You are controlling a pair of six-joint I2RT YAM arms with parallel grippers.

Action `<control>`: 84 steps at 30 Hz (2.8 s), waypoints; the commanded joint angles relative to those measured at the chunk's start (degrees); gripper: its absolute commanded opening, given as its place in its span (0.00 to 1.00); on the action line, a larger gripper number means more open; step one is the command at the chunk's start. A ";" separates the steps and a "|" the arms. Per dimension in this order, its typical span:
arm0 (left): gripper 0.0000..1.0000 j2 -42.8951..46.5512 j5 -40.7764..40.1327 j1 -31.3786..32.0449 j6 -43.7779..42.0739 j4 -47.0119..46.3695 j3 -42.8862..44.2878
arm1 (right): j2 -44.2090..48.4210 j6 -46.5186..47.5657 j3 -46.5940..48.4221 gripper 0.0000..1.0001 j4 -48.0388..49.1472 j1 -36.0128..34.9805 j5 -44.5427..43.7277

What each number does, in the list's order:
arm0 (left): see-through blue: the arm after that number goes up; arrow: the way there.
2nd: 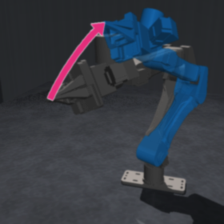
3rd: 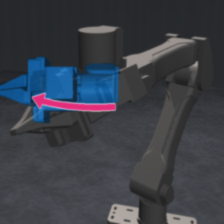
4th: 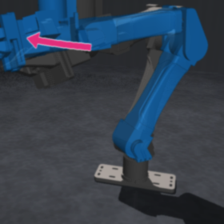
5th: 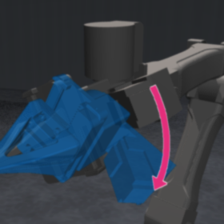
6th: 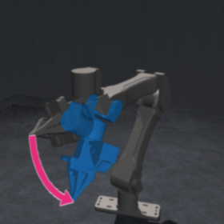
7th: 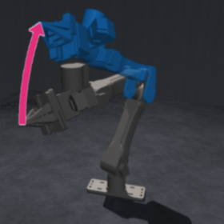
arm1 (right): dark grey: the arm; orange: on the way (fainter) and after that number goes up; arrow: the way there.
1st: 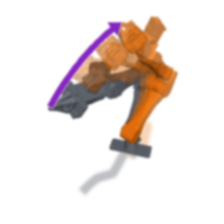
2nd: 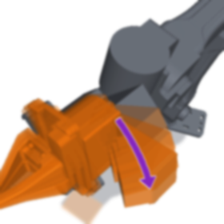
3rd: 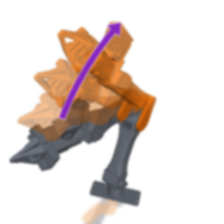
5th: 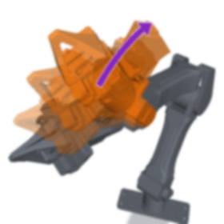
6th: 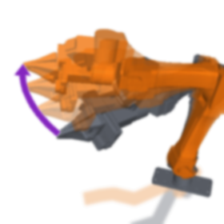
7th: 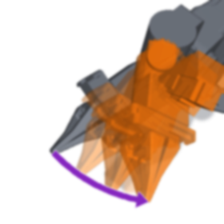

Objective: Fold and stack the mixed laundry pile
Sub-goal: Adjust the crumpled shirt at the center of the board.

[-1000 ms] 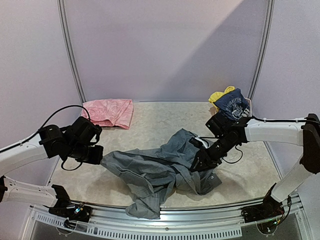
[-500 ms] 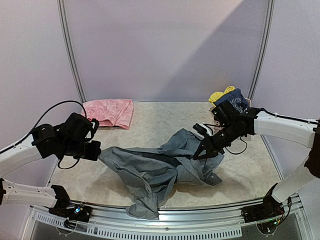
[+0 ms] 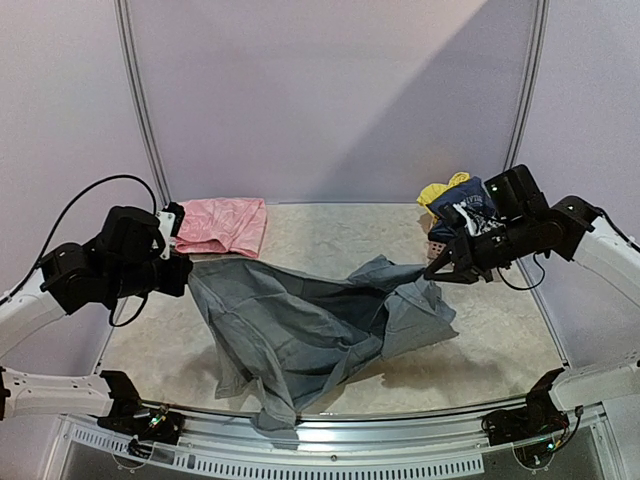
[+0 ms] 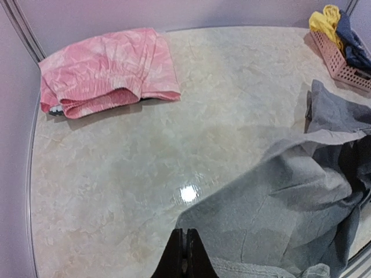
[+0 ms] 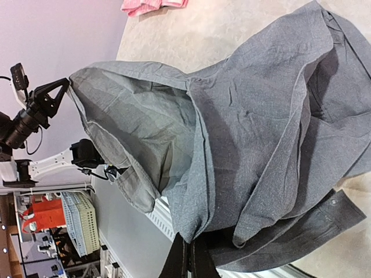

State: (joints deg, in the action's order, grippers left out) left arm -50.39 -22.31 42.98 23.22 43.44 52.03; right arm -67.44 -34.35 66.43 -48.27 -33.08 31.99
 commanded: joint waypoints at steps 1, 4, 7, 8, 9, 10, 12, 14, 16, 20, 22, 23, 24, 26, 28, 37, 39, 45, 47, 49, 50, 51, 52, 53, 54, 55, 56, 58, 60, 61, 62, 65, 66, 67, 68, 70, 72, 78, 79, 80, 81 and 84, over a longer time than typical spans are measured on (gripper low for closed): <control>0.00 2.07 -2.80 -2.50 -3.11 -4.33 0.05 | 3.66 -4.09 3.42 0.00 -1.26 0.12 -2.07; 0.00 2.40 -2.73 -3.64 -3.12 -5.04 0.04 | 3.69 -5.63 5.02 0.00 0.22 0.20 -1.80; 0.00 2.45 -2.38 -4.44 -3.29 -5.46 0.08 | 2.12 -6.87 7.08 0.00 2.53 0.19 -1.29; 0.00 2.61 -2.40 -4.73 -3.26 -5.47 0.04 | 1.65 -7.27 7.84 0.00 3.42 0.14 -1.22; 0.00 2.76 -2.44 -4.93 -3.14 -5.54 -0.06 | 0.99 -7.87 8.52 0.00 4.38 0.12 -1.01; 0.00 3.10 -2.49 -5.19 -2.94 -5.63 -0.27 | 0.24 -8.40 9.15 0.00 5.33 0.13 -0.98; 0.00 3.82 -2.49 -5.72 -2.39 -5.94 -0.76 | -0.64 -9.60 10.34 0.00 7.14 0.14 -1.05; 0.00 4.51 -2.73 -6.25 -1.47 -6.15 -1.39 | -1.84 -10.45 11.94 0.00 8.63 0.14 -1.18; 0.00 5.45 -3.10 -6.71 -0.18 -6.62 -2.09 | -3.05 -10.96 13.53 0.00 9.83 0.14 -1.26; 0.00 5.71 -3.67 -7.02 1.38 -7.71 -3.04 | -6.07 -11.59 17.05 0.00 11.57 0.18 -1.77; 0.00 5.33 -4.23 -7.16 1.68 -7.95 -3.07 | -7.74 -12.07 18.73 0.00 13.46 0.14 -2.11; 0.00 5.10 -4.57 -7.25 1.72 -8.12 -3.00 | -8.56 -12.45 19.64 0.00 14.47 0.20 -2.49; 0.00 4.78 -4.96 -7.34 1.85 -8.25 -2.91 | -9.75 -12.77 20.53 0.00 15.37 0.26 -2.87; 0.00 4.25 -5.59 -7.66 1.78 -8.58 -2.74 | -11.64 -13.46 22.29 0.00 17.77 0.43 -3.25; 0.00 3.35 -5.96 -8.09 1.75 -8.90 -2.37 | -14.30 -14.29 24.07 0.00 20.06 0.78 -3.61; 0.00 -5.36 -6.62 -11.71 1.99 -9.37 -0.21 | -27.97 -20.50 33.23 0.00 22.86 4.04 -6.29; 0.00 -7.81 -5.68 -12.33 1.85 -9.15 1.36 | -30.41 -20.55 34.62 0.00 23.37 4.65 -1.99; 0.00 -9.32 -1.24 -12.40 -1.62 -9.39 4.33 | -29.06 -9.05 36.05 0.00 12.71 4.87 1.51; 0.00 -9.12 -0.76 -12.40 -2.18 -9.53 3.91 | -27.88 -4.53 34.53 0.00 7.05 4.87 -0.89; 0.00 -9.31 -0.47 -12.42 -2.18 -9.44 3.34 | -27.74 -1.90 32.44 0.00 2.76 4.89 -3.29; 0.00 -9.48 -0.26 -12.40 -1.83 -9.51 2.96 | -28.09 -1.12 31.66 0.00 1.60 4.87 -3.81; 0.00 -9.85 0.06 -12.43 -1.40 -9.51 2.66 | -28.62 -0.86 31.16 0.00 0.99 4.87 -4.08; 0.00 -10.32 0.29 -12.40 -0.81 -9.40 2.50 | -29.91 -0.94 31.01 0.00 1.10 4.87 -4.24; 0.00 -10.82 0.51 -12.47 -0.14 -9.05 2.47 | -30.81 -1.24 31.34 0.00 1.56 4.87 -4.29; 0.00 -11.38 0.63 -12.48 0.84 -8.58 2.46 | -32.15 -1.73 31.95 0.00 2.22 4.89 -4.45; 0.00 -12.01 0.74 -12.48 1.52 -8.10 2.46 | -33.26 -2.25 33.00 0.00 2.43 4.87 -5.02; 0.00 -12.66 0.69 -12.53 2.04 -7.67 2.46 | -35.60 -2.62 34.43 0.00 2.17 4.87 -6.11; 0.00 -14.20 0.60 -12.78 3.01 -6.60 2.53 | -39.55 -3.76 37.70 0.01 1.49 4.87 -8.33; 0.00 -16.03 0.36 -13.35 3.98 -5.14 2.90 | -44.86 -4.51 41.92 0.04 1.86 4.91 -6.80; 0.00 -16.97 0.34 -13.65 4.48 -4.50 3.14 | -47.69 -4.37 44.33 0.07 2.04 4.88 -5.44; 0.00 -17.91 0.52 -13.97 4.92 -4.08 3.47 | -49.94 -3.86 47.17 0.12 1.93 4.87 -4.04; 0.00 -20.31 1.47 -14.99 6.02 -2.76 4.55 | -57.93 0.66 57.69 0.48 -3.21 5.12 -3.41; 0.00 -21.17 1.66 -15.36 6.31 -2.13 5.02 | -60.43 3.07 61.06 0.55 -6.05 5.27 -4.08; 0.00 -22.01 1.79 -15.68 6.51 -1.45 5.56 | -61.45 6.09 63.21 0.60 -8.68 5.55 -4.79; 0.00 -22.71 1.87 -16.11 6.74 -0.75 6.00 | -62.02 7.82 63.63 0.66 -10.14 5.84 -5.58; 0.00 -24.21 2.40 -16.81 7.03 0.00 6.31 | -60.00 11.73 60.32 0.74 -11.47 6.60 -6.83; 0.00 -24.93 3.08 -17.49 7.36 0.28 6.28 | -56.05 15.49 52.33 0.77 -9.34 7.78 -6.39; 0.00 -25.84 4.67 -18.67 7.37 -0.17 5.72 | -40.69 24.11 29.50 0.78 -1.48 10.02 1.25; 0.00 -26.00 4.83 -18.79 7.29 -0.13 5.64 | -39.68 25.04 27.53 0.77 -1.60 10.05 2.30; 0.00 -26.25 5.15 -19.01 7.19 -0.21 5.54 | -38.47 25.96 25.56 0.76 -1.70 9.98 3.25; 0.00 -26.51 5.34 -19.13 7.12 -0.20 5.54 | -37.87 26.75 23.80 0.75 -1.62 9.97 4.38; 0.00 -27.22 6.05 -19.33 6.86 -0.21 5.62 | -35.91 27.03 17.72 0.72 0.48 9.93 8.64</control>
State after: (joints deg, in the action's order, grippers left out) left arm -76.27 -17.96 24.67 30.11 42.22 57.21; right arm -106.32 -11.46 90.21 -51.22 -22.48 33.63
